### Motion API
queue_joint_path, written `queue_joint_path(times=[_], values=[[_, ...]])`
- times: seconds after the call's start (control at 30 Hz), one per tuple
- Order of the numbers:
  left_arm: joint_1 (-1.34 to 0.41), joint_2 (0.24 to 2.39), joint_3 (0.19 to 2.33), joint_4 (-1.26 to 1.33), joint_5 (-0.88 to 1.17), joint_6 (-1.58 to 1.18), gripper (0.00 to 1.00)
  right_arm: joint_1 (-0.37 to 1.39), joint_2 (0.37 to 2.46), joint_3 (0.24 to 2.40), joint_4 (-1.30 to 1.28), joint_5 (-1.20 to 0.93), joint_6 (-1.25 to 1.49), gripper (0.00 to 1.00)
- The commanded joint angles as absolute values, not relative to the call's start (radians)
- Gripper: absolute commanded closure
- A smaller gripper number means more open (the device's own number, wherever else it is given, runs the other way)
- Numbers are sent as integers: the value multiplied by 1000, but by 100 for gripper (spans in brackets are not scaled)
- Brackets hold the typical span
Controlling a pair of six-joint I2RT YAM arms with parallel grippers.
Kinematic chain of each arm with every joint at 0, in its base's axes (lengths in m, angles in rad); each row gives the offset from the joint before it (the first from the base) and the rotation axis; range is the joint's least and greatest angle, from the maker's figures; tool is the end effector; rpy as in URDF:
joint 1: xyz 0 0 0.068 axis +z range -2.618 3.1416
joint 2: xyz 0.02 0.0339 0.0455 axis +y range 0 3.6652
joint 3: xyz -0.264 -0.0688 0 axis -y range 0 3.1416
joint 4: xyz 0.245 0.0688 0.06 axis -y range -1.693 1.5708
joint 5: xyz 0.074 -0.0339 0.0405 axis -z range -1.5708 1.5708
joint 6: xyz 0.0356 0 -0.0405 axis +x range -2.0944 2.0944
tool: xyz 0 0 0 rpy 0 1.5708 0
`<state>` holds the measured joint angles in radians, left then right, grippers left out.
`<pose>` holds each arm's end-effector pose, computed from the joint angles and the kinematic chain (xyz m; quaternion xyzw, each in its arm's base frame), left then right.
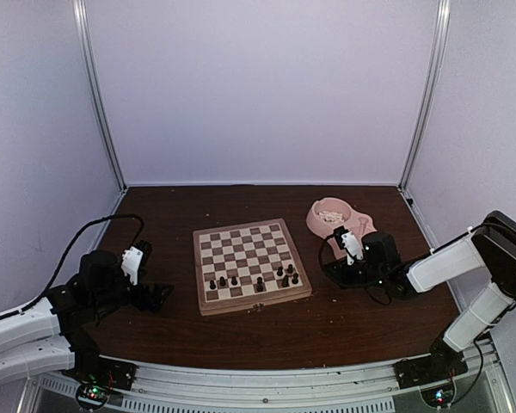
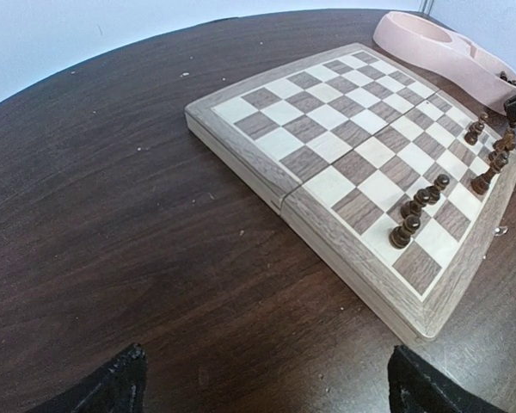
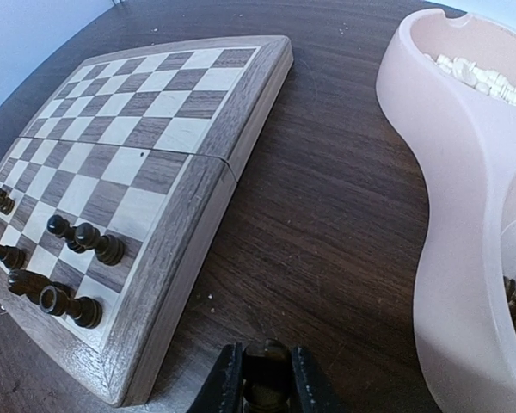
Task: Set up the chess pieces on the board
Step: Place the knight at the center of the board.
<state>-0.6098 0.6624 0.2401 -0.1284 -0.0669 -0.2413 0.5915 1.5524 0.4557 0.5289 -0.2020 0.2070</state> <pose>0.1270 -0.0858 0.1729 0.1437 0.8605 -0.1749 0.4565 0.2219 0.1577 0.1283 -0.2143 0.8471 0.2674 0.4063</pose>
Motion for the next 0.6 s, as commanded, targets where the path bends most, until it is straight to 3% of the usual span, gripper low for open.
queue_joint_path(times=[0.0, 0.57], values=[[-614, 656, 248, -84, -61, -242, 2, 598, 1557, 481, 502, -171, 189, 81], [-614, 696, 261, -78, -58, -240, 2, 597, 1551, 488, 486, -152, 184, 77]])
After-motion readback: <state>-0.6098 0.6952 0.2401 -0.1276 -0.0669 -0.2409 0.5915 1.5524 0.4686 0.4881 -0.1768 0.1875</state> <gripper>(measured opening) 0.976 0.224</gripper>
